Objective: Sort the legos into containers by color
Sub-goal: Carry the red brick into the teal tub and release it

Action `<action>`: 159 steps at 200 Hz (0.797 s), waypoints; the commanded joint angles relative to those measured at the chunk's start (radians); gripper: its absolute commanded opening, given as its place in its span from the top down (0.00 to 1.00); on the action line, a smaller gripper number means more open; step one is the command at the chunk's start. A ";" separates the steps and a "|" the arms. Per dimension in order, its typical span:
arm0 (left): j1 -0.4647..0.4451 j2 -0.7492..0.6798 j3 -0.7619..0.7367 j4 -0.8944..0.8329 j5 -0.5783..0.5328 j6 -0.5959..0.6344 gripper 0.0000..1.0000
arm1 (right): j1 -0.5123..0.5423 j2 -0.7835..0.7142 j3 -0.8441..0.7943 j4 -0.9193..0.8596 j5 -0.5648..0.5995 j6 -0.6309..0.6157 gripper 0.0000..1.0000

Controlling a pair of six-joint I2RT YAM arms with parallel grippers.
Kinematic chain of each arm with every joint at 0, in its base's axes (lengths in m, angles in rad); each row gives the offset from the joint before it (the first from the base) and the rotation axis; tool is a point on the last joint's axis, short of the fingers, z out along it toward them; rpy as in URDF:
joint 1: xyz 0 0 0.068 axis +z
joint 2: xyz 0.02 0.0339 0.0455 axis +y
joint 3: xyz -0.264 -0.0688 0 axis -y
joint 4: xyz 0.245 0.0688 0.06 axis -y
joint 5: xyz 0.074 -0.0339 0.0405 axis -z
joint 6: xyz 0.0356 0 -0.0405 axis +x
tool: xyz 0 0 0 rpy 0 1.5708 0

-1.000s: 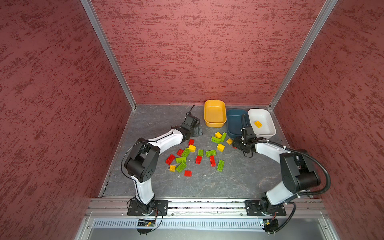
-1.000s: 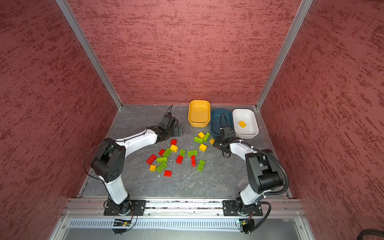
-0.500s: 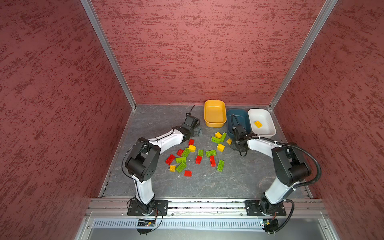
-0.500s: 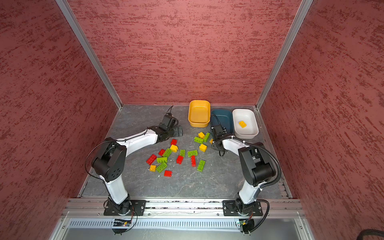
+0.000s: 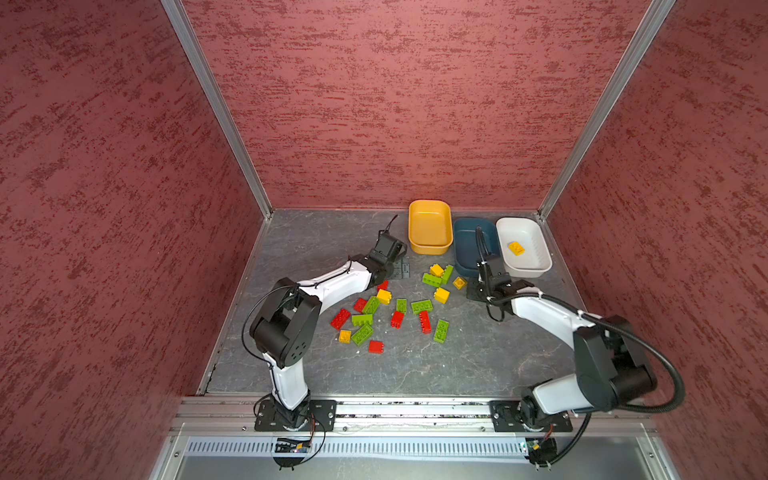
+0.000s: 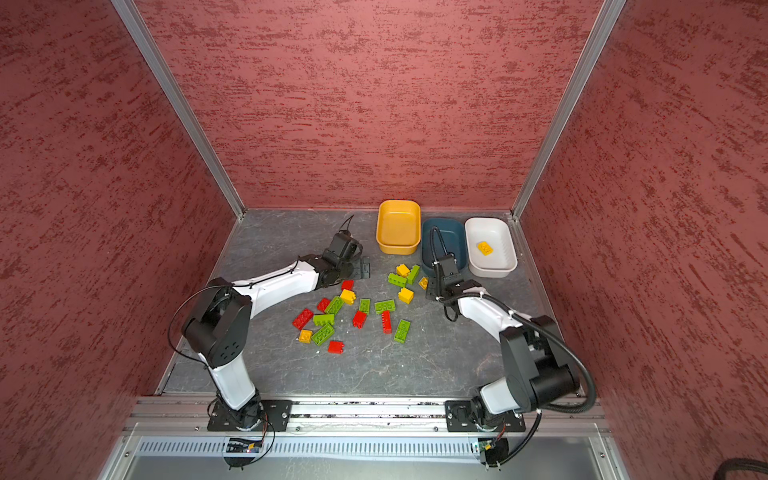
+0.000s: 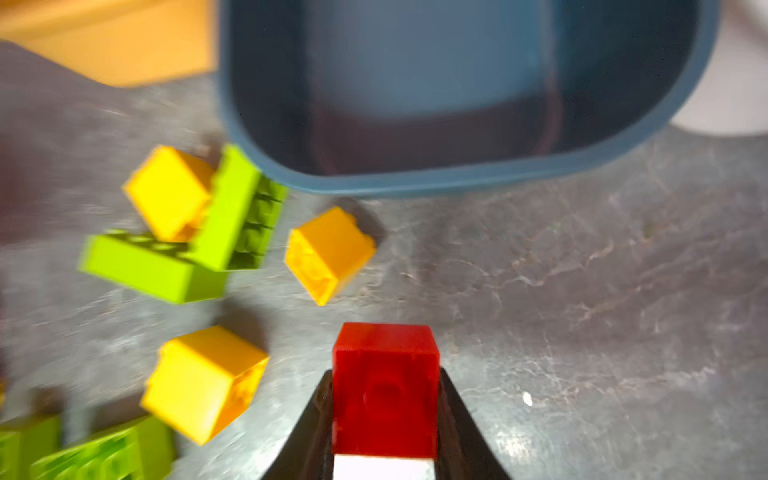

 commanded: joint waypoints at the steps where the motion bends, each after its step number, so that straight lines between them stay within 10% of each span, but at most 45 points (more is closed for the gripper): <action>1: -0.029 -0.045 0.009 -0.015 0.012 0.014 0.00 | 0.007 -0.083 -0.016 0.150 -0.068 -0.072 0.72; 60: -0.113 -0.007 0.101 -0.083 0.054 0.051 0.01 | -0.104 0.017 0.070 0.409 -0.151 0.072 0.70; 159: -0.263 0.037 0.150 -0.201 0.170 0.237 0.01 | -0.222 0.583 0.649 0.092 -0.118 -0.096 0.63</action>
